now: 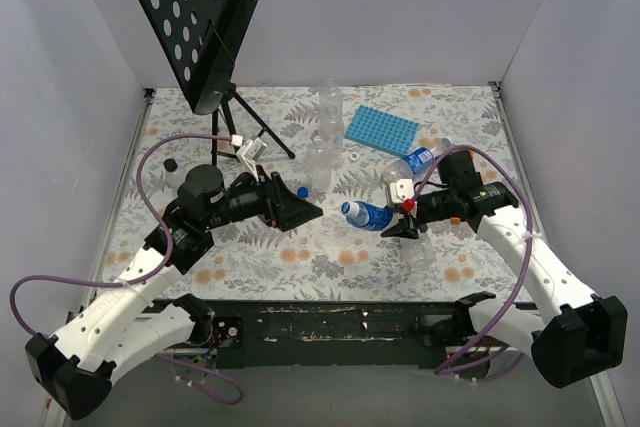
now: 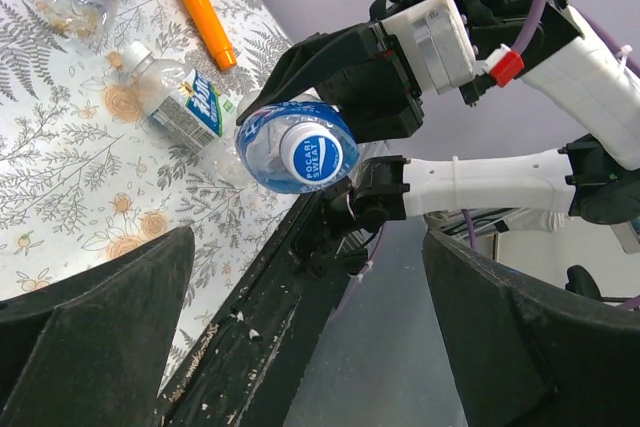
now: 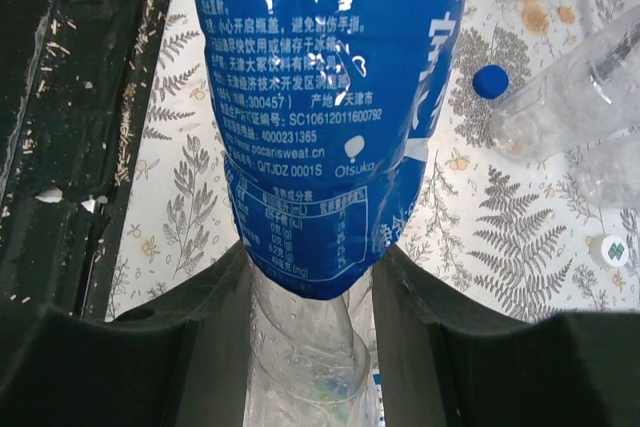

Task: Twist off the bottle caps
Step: Pick up the plastic bottle at the center of the board, then unscrew the bottle cap from the plastic bottle.

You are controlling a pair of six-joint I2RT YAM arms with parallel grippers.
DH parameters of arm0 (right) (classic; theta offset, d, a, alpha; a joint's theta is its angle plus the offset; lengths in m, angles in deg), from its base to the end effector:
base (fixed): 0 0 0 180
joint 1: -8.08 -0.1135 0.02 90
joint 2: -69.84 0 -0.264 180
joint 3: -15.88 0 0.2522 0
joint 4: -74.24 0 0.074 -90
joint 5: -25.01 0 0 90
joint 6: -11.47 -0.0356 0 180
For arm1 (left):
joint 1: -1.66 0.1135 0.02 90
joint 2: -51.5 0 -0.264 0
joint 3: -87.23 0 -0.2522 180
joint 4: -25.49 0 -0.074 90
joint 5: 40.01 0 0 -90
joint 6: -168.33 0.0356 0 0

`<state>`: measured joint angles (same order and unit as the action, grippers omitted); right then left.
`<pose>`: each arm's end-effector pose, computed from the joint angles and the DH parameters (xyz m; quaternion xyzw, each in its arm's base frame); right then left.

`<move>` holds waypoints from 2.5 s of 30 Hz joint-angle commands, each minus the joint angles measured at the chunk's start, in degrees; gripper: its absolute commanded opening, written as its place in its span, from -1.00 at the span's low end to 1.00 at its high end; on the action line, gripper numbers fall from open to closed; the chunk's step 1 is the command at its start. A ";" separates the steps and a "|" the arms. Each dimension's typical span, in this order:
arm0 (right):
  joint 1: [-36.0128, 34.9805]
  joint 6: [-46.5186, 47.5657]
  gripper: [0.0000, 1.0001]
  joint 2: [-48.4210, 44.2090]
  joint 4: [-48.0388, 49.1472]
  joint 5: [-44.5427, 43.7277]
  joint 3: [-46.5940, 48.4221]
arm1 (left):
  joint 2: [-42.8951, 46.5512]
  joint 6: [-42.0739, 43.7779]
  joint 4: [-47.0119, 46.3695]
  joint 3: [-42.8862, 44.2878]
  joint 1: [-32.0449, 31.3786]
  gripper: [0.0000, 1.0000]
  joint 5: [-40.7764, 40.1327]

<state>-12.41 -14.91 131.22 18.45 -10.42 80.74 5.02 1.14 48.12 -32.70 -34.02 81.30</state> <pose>0.1801 0.0983 0.2857 -0.6733 0.5253 0.2980 0.4264 0.1407 -0.1238 0.3478 -0.0957 0.7470 -0.6344 0.1746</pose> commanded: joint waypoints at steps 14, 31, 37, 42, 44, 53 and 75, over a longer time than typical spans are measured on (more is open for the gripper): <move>-0.60 0.19 -0.71 0.23 2.91 -4.21 -2.84 | -16.18 3.18 7.48 12.14 -10.63 0.68 -15.22; -0.60 -0.33 -0.70 -1.36 4.40 -3.85 -4.77 | -22.51 7.84 6.43 13.90 -12.83 -0.02 -9.78; -0.60 -0.42 -0.70 -1.36 4.58 -3.68 -5.04 | -23.66 7.58 6.08 14.51 -12.83 -0.14 -8.72; -0.60 -0.42 -0.70 -1.36 4.58 -2.89 -5.12 | -24.45 6.70 5.64 14.87 -12.83 -0.27 -7.49; -0.60 -0.51 -0.70 -1.36 4.58 -2.36 -5.21 | -24.62 5.91 5.46 15.04 -12.92 -0.43 -6.70; -0.78 -0.77 -0.70 -1.53 5.90 -3.50 -7.14 | -20.15 -11.80 3.45 9.61 -12.84 -1.00 -12.92; -2.54 -1.56 -0.70 -0.92 8.01 -4.21 -9.17 | -15.22 -32.43 7.66 8.27 -12.83 0.16 -18.22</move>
<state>-14.84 -16.64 130.20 27.31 -14.93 72.52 -14.19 -34.18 58.61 -25.10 -47.09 64.37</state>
